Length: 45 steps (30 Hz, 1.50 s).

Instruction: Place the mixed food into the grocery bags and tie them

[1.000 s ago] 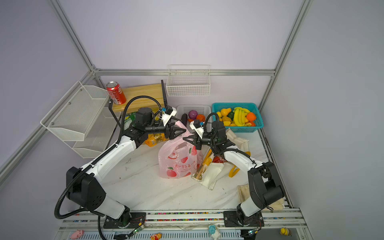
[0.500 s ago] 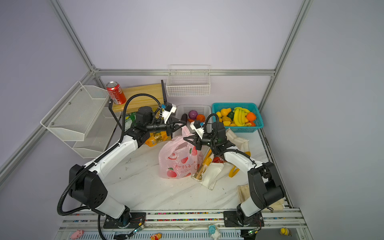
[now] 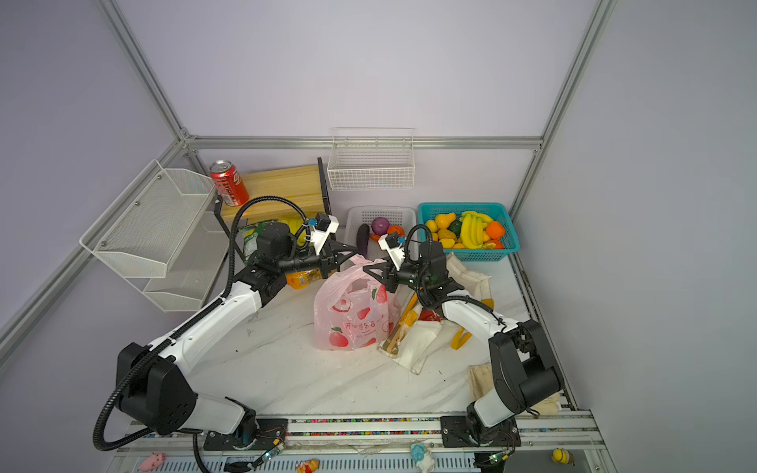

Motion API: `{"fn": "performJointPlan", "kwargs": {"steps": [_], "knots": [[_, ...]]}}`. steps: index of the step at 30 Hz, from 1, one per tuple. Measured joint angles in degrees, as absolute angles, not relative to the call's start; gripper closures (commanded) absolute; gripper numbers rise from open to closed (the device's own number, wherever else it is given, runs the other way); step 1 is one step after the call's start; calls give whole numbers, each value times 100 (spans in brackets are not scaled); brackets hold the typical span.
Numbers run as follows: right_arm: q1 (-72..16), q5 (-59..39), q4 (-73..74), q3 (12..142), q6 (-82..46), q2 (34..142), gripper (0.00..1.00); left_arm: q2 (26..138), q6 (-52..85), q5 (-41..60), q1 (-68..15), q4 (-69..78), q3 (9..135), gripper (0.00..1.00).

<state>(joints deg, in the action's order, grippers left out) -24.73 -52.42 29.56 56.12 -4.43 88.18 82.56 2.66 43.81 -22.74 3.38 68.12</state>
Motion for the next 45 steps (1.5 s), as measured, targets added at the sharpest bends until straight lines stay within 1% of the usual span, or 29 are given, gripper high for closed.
{"fn": "performJointPlan", "kwargs": {"steps": [5, 11, 14, 20, 29, 34, 41, 45], "knots": [[-2475, -5179, 3155, 5614, -937, 8943, 89, 8003, 95, 4191, -2383, 478, 6248, 100], [-2475, -5076, 3188, 5638, -1271, 9070, 87, 7950, -69, 3911, -2633, 622, 5922, 100], [-2473, -5030, 3201, 5638, -1350, 9072, 85, 7955, -75, 3763, -2676, 661, 5824, 97], [-2473, -5050, 3247, 5638, -1280, 9072, 77, 8062, -67, 3529, -2679, 685, 5730, 97], [-2473, -5033, 2982, 5638, -718, 9072, 60, 8337, -58, 3516, -2676, 823, 5730, 97], [-2443, -5037, 2877, 5638, -620, 9072, 53, 8337, -58, 3531, -2676, 864, 5730, 97], [-2414, -5068, 2908, 5640, -729, 9072, 47, 8337, -58, 3581, -2676, 917, 5730, 97], [-2403, -5076, 3050, 5638, -906, 9072, 46, 8337, -58, 3612, -2679, 956, 5728, 97]]}}
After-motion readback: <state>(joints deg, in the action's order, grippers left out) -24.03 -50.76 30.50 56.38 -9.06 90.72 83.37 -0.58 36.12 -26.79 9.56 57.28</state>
